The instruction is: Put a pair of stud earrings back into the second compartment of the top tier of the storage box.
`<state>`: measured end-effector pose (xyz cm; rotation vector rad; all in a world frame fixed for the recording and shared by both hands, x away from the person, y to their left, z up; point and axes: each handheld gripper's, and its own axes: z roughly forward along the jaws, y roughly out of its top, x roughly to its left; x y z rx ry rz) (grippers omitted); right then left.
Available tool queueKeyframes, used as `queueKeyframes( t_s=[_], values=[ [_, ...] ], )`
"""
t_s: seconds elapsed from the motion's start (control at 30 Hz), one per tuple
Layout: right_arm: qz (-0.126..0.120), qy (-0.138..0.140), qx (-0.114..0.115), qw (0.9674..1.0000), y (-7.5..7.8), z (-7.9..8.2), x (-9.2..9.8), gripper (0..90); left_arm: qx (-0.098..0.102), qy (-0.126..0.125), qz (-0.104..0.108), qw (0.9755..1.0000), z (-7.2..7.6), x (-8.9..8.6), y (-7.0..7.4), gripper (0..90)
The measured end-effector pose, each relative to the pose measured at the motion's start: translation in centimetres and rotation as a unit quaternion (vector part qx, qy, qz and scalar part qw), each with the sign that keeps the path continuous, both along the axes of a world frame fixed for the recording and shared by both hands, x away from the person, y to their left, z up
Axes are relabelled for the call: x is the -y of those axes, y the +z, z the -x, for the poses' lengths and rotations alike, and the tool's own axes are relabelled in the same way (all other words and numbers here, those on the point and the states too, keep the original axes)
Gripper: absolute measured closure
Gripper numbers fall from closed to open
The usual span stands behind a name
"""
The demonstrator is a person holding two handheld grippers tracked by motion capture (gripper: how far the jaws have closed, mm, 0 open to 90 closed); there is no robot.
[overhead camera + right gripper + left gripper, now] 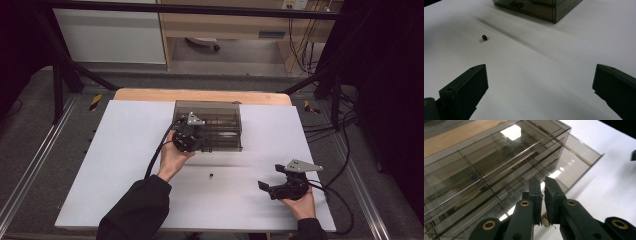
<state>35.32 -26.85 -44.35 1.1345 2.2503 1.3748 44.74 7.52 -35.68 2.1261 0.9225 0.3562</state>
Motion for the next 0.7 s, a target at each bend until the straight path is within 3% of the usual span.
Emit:
queueKeyframes(
  t_s=[0.2, 0.23, 0.43, 0.6, 0.63, 0.7],
  values=[
    [0.000, 0.000, 0.000, 1.0000, 0.0, 0.0, 0.0, 0.6, -0.010, 0.001, 0.003, 0.9999, -0.7, 0.1, -0.6, 81.5],
    [0.000, 0.001, 0.000, 1.0000, 0.0, 0.0, 0.0, 0.6, -0.007, 0.003, 0.004, 1.0000, -0.7, 0.1, -0.5, 74.7],
    [0.001, 0.000, 0.000, 1.0000, 0.0, 0.0, 0.0, 0.6, 0.001, 0.002, 0.004, 1.0000, -0.2, -0.3, 0.0, 59.9],
    [0.000, 0.000, 0.000, 1.0000, 0.0, 0.0, 0.0, 0.6, 0.013, -0.009, 0.008, 0.9998, 1.0, -1.1, 0.9, 49.9],
    [0.000, 0.000, 0.000, 1.0000, 0.0, 0.0, 0.0, 0.6, 0.011, -0.012, 0.017, 0.9997, 1.5, -1.4, 1.0, 44.1],
    [0.001, 0.000, 0.000, 1.0000, 0.0, 0.0, 0.0, 0.6, 0.014, -0.017, 0.014, 0.9997, 2.0, -1.7, 1.0, 38.6]
  ],
)
